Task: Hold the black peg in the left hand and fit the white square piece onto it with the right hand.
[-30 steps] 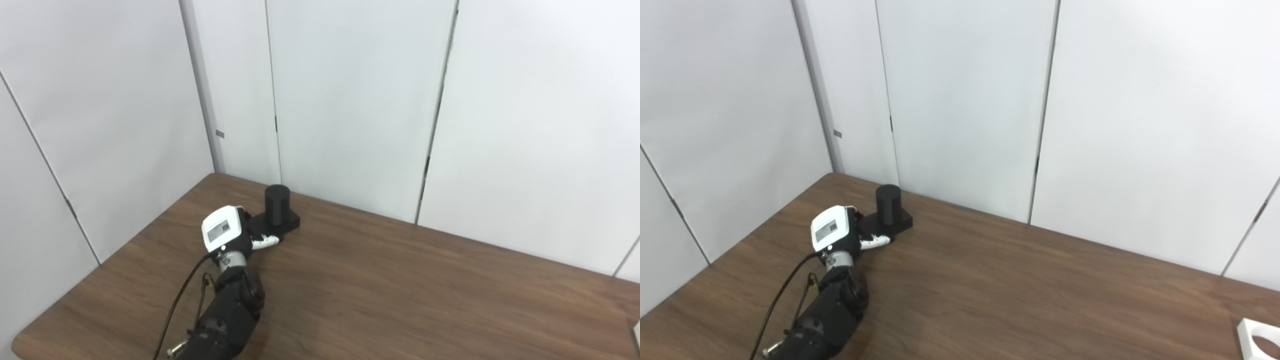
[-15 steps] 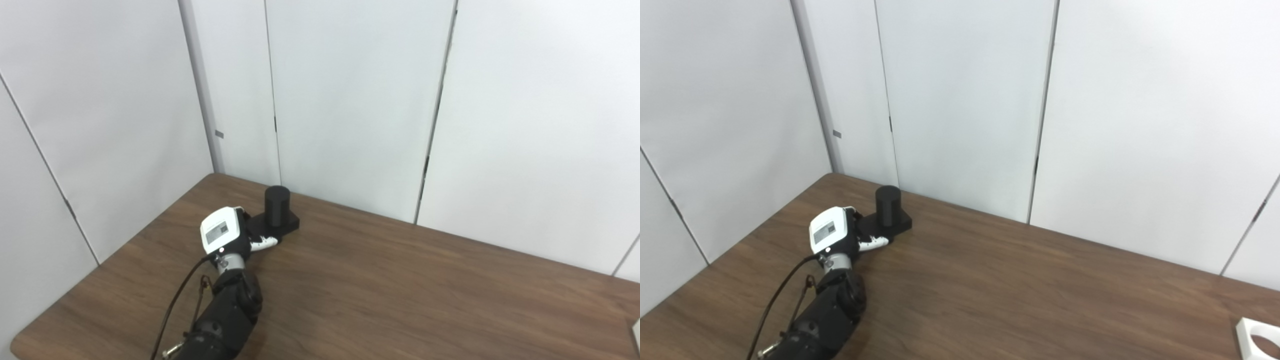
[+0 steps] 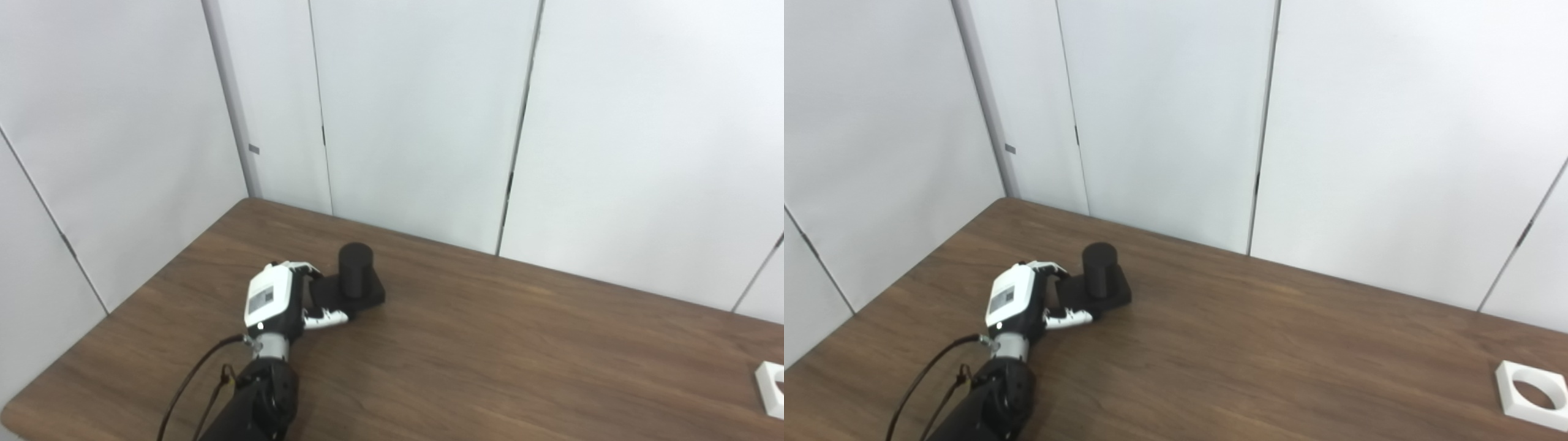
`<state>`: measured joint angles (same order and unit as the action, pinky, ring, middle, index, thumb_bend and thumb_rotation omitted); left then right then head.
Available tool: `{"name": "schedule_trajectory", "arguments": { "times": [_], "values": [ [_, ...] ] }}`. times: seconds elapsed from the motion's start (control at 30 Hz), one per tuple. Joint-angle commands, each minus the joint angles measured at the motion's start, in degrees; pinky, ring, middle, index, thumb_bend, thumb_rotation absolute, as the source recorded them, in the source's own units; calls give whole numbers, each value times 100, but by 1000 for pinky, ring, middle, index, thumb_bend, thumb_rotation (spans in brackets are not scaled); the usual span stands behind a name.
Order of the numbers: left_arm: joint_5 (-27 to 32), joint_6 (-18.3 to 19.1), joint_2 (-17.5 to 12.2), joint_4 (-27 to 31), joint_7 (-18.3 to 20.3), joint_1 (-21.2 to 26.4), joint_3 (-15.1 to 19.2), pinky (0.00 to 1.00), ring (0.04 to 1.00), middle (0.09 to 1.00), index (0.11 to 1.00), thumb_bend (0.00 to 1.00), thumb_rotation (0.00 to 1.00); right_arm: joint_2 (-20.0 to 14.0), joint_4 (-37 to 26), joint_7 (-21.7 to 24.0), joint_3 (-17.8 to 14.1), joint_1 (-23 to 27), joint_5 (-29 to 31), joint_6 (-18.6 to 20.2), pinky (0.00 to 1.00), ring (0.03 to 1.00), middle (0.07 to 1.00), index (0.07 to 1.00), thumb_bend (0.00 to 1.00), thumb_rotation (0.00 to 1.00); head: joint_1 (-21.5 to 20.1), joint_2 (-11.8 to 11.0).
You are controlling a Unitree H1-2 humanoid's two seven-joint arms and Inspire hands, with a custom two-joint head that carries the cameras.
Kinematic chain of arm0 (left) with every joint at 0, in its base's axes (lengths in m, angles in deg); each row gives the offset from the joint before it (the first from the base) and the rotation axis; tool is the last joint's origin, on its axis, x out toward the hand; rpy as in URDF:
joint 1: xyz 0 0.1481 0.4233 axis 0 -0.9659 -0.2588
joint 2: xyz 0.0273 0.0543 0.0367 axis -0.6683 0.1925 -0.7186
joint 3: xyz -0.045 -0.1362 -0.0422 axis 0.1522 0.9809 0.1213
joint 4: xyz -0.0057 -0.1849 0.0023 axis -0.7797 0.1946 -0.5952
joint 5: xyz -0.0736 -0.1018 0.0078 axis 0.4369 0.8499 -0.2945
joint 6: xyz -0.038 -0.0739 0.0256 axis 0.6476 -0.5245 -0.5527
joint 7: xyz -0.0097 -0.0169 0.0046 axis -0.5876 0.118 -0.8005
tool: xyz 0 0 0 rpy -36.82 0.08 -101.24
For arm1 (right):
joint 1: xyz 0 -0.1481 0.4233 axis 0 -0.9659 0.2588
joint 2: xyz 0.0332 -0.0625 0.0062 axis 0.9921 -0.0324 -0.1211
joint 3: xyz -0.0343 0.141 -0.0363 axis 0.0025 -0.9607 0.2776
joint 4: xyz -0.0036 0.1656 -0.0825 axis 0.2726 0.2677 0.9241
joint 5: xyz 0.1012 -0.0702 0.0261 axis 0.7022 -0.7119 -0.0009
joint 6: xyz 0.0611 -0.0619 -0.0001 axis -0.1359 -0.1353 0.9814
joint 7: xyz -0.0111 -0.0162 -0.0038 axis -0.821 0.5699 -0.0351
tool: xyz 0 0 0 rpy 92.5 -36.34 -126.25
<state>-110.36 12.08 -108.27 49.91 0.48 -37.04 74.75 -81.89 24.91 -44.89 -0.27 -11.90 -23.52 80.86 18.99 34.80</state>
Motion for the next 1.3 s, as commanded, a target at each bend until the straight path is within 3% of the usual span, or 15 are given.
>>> {"name": "schedule_trajectory", "arguments": {
  "times": [0.0,0.27,0.4,0.57,0.63,0.93,1.1,1.27],
  "values": [
    [-205,-45,-38,452,65,128,-27,988,880,790,487,514,56,41,-167,-46,5,-37,-56,100,937,957,912,940,848,956,-28,40],
    [-573,217,177,1833,1033,-322,-396,1000,917,824,489,514,59,67,-293,-48,39,-48,-95,224,999,986,939,963,870,960,-257,210],
    [-816,4,399,2153,1127,-615,-629,1000,919,824,488,515,58,-29,-310,149,102,-53,53,128,1000,1000,996,998,837,996,-429,318],
    [-953,-73,651,2556,1405,-1035,-906,1000,924,836,488,514,61,-10,-539,91,172,-73,-38,289,1000,1000,1000,1000,802,1000,-704,463],
    [-1017,-85,753,2723,1548,-1224,-1040,1000,932,834,487,515,59,0,-642,70,210,-68,-86,307,1000,1000,1000,1000,737,1000,-875,563],
    [-1131,-505,1107,2865,1653,-1883,-1444,1000,920,813,485,517,50,47,-907,-36,261,18,-279,537,1000,1000,1000,1000,516,1000,-1346,852],
    [-1188,-891,1191,2787,1554,-2085,-1589,1000,904,797,485,520,47,90,-958,-54,238,52,-222,630,1000,1000,989,1000,475,1000,-1544,1023],
    [-1297,-1010,1208,2758,1716,-2202,-1707,1000,907,805,486,519,51,90,-993,-91,259,89,-290,735,1000,1000,987,1000,493,1000,-1651,1172]
  ]
}}
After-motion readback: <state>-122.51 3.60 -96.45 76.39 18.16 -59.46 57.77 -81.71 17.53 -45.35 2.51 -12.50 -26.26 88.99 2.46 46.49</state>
